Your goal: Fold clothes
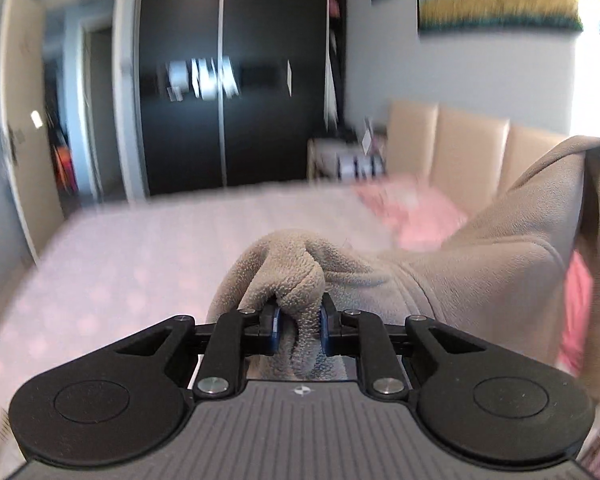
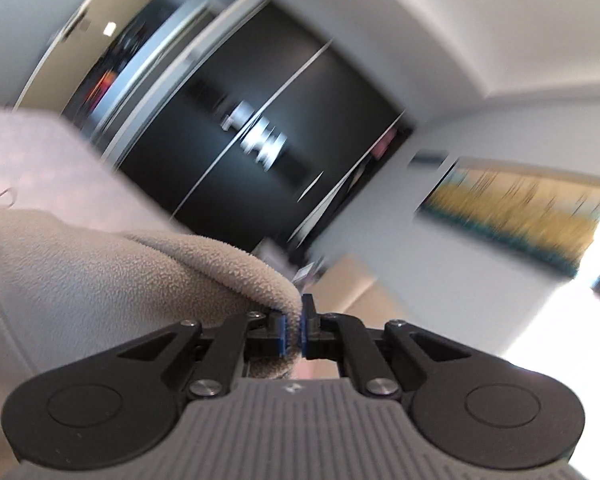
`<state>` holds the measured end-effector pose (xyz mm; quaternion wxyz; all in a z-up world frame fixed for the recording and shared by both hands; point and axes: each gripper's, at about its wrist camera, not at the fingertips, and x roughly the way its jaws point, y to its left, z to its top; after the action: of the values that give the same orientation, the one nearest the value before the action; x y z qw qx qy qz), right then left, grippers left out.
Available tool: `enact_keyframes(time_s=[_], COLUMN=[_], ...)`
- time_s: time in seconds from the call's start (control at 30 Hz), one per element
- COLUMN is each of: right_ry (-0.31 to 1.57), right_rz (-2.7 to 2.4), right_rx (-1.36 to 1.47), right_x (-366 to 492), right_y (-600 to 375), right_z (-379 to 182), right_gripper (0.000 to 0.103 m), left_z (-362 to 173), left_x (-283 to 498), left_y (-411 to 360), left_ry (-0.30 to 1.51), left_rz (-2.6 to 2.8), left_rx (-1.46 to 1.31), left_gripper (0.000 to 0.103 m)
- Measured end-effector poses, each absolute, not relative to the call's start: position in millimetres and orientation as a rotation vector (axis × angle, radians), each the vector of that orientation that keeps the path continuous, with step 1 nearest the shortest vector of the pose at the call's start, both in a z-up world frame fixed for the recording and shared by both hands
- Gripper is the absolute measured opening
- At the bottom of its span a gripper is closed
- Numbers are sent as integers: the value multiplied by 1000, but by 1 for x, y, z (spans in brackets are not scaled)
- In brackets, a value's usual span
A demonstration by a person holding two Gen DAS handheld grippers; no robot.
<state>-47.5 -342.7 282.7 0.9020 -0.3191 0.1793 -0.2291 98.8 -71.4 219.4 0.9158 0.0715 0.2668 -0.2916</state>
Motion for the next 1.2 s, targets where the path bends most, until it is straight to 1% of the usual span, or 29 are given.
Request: enact_keyframes(time_s=[0.17, 0.27, 0.4, 0.5, 0.6, 0.73, 0.8, 0.83, 0.87, 0.9, 0.93, 0.97, 1.0, 1.03, 1.07, 1.1, 1.2], right_ry=[576, 680, 846, 984, 1070, 1074, 1042, 1020, 997, 973, 954, 940, 925, 909, 889, 871, 806], right_rz=[-431, -427, -406, -381, -357, -316, -293, -283, -271, -259, -249, -240, -231, -223, -210, -193, -100], right_rx=[-553, -456, -379, -304, -258, -240, -220, -207, -196, -185, -187, -202, -217, -232, -239, -234, -215], right_x=[-52, -64, -92, -117, -135, -145, -142, -137, -136, -135, -136, -138, -140, -141, -140, -138, -140], right_y=[-389, -410, -425, -433, -434, -428, -433, -435, -434, -433, -430, -425, -419, -414, -410, -407, -386], right_z=[171, 112, 44, -6, -45, -55, -43, -33, -25, -16, -9, -3, 3, 8, 13, 19, 41], right_gripper=[7, 7, 7, 7, 7, 9, 14, 17, 21, 25, 32, 35, 36, 37, 40, 42, 43], left_z=[130, 89, 38, 3, -26, -33, -29, -27, -25, -22, -20, -15, -11, -7, -4, -1, 2], left_x=[115, 117, 110, 87, 71, 63, 58, 55, 53, 52, 51, 48, 46, 44, 43, 42, 46], left_y=[-86, -89, -87, -80, -79, -76, -70, -68, -67, -67, -67, -65, -62, -58, -54, -51, -52], left_ry=[711, 800, 950, 1038, 1107, 1108, 1079, 1068, 1064, 1057, 1050, 1045, 1038, 1026, 1010, 996, 986], left_rz=[-684, -725, -786, -818, -824, -819, -825, -824, -821, -816, -811, -807, -802, -796, -789, -783, -767], left_rx=[134, 131, 135, 198, 273, 290, 292, 294, 291, 283, 272, 259, 245, 229, 213, 201, 177], left_gripper=[12, 10, 9, 9, 9, 10, 12, 15, 16, 20, 25, 27, 35, 45, 50, 53, 54])
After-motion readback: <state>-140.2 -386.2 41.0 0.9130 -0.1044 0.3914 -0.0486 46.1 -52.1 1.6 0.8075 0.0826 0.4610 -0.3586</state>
